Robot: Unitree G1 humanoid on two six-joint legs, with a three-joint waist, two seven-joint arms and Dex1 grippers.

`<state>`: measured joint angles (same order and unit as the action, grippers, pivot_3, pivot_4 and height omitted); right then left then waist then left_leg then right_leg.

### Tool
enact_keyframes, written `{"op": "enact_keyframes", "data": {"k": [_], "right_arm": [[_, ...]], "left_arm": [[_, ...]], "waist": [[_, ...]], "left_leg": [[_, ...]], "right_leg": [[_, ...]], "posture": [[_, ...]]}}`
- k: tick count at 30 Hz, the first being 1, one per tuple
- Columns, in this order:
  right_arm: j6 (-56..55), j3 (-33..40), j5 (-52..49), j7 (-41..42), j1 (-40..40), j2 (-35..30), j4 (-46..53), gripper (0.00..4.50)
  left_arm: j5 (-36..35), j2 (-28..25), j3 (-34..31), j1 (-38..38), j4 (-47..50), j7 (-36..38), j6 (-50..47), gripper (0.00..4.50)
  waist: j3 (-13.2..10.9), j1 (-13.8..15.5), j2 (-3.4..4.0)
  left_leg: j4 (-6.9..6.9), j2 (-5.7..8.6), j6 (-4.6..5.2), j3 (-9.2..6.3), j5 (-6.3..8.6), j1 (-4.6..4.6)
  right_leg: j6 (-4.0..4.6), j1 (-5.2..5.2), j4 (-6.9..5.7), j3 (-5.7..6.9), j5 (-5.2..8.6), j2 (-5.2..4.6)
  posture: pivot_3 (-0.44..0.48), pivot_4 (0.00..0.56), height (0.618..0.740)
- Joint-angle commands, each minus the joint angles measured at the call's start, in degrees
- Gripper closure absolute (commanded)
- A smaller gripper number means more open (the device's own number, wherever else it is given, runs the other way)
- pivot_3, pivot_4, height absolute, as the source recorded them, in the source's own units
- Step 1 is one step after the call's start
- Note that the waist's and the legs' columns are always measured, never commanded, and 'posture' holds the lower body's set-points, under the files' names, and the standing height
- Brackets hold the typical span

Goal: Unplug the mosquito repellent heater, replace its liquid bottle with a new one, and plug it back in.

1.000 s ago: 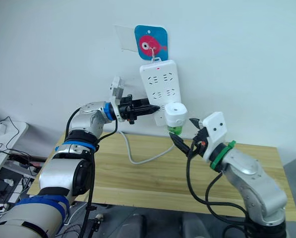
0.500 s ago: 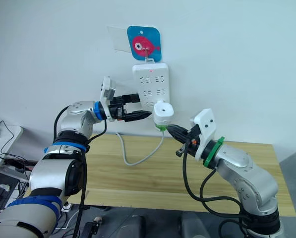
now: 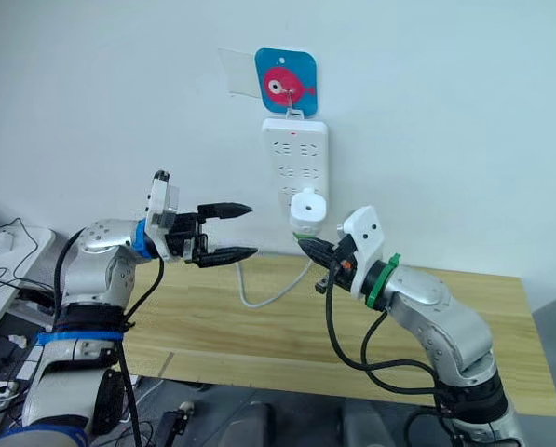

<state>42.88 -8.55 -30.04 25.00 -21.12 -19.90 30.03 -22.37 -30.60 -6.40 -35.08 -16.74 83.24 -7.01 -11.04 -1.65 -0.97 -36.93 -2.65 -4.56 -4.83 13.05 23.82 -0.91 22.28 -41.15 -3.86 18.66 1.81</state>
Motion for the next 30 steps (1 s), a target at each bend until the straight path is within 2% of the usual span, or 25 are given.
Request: {"op": "enact_keyframes", "data": {"k": [1,9,30], "right_arm": [[-2.0,-0.9,1.5,0.2,-1.6,0.8,-0.2,4.50],[-4.2,-1.3,5.4,-1.0,-3.3,2.1,-3.6,4.50],[-7.2,-1.2,11.6,-1.1,-3.1,1.5,-5.9,4.50]], "left_arm": [[-2.6,-0.8,0.2,1.5,7.1,-1.9,-2.2,0.01],[-4.3,-2.3,0.1,3.4,10.4,-4.4,-4.4,0.01],[-5.1,-3.0,1.1,2.2,8.7,-4.9,-4.0,0.01]], "waist": [[0.0,0.1,0.00],[0.0,0.1,0.00],[0.0,0.2,0.00]], "left_leg": [[0.00,0.00,0.00,-0.01,0.00,0.00],[0.00,0.01,0.00,0.00,0.00,-0.01],[0.02,0.01,0.00,0.00,0.00,-0.01]], "right_leg": [[0.00,0.00,-0.01,0.02,0.00,0.00],[0.00,0.00,-0.02,0.02,0.00,0.01],[0.01,0.00,0.01,0.01,0.00,0.01]], "posture": [[0.104,0.156,0.740],[0.113,0.157,0.740],[0.103,0.159,0.740]]}}
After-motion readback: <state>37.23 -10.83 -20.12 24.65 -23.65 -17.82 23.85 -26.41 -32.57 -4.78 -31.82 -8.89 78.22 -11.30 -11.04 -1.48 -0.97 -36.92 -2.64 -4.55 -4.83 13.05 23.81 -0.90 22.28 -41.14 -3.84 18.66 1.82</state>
